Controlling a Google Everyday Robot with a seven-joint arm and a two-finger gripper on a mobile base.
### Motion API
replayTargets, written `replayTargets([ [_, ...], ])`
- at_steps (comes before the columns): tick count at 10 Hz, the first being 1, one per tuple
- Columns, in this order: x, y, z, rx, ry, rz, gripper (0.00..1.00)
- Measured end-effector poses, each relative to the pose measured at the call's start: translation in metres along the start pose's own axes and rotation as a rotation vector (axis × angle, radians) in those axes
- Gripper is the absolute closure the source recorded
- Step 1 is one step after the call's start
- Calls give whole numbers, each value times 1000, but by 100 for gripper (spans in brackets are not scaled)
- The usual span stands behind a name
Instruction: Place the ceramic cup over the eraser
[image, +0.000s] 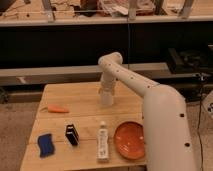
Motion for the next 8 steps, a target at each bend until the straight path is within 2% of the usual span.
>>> replayTargets([
  [1,0,0,0,5,-3,-3,73],
  [2,-1,0,-1,11,-14,-5,87],
  [3,-1,0,-2,13,-19,-4,95],
  [4,-1,-1,-5,14,-23,-4,99],
  [8,-4,-6,-18,9,-19,-7,100],
])
